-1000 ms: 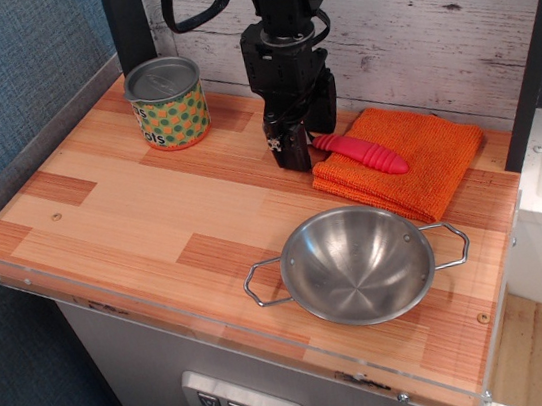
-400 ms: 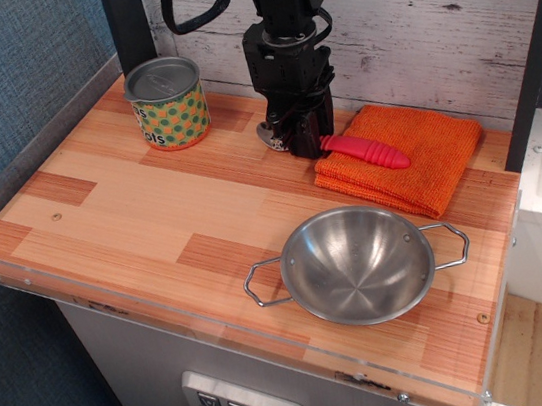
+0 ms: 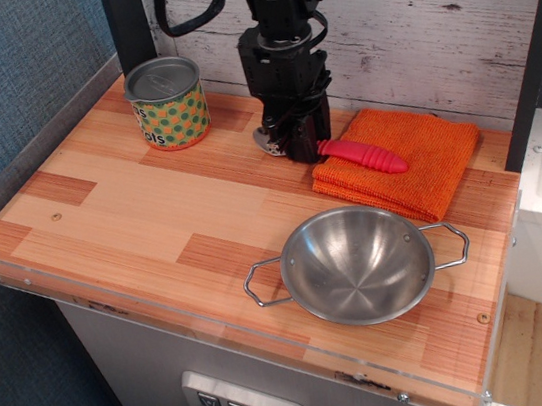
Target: Move the red spatula into the far edge of the table.
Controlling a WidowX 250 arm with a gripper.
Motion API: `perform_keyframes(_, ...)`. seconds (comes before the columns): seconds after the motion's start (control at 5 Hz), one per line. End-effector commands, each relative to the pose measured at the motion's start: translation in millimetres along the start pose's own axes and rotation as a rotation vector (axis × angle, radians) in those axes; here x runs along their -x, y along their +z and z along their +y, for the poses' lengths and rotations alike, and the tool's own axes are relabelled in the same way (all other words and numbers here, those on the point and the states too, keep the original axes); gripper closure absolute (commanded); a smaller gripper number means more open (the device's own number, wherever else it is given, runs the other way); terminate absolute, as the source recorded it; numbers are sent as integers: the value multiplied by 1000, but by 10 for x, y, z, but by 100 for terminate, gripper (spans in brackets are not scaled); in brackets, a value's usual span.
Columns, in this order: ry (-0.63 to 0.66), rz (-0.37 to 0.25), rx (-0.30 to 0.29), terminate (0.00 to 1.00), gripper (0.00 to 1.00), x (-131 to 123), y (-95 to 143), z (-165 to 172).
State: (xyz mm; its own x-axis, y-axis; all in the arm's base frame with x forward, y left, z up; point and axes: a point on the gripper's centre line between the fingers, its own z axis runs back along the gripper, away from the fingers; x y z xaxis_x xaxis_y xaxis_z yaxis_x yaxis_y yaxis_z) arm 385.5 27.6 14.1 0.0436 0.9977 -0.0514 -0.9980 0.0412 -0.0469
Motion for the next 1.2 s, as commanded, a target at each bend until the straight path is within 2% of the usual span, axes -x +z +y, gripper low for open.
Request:
perform_keyframes(0.0, -36, -19, 149, 0, 100, 0, 645, 102)
perform_keyframes(0.2, -72, -47, 172, 0, 100, -86, 832, 169)
perform_keyframes(0.4, -202, -66, 189, 0, 100, -282, 830, 398)
perform_keyframes(0.6, -208, -44, 183, 0, 100, -491, 777, 737)
perform_keyframes(0.8, -271, -63, 187, 0, 100, -719, 744, 968)
perform_keyframes(1.0, -257, -89, 140, 0, 100, -908, 695, 1162)
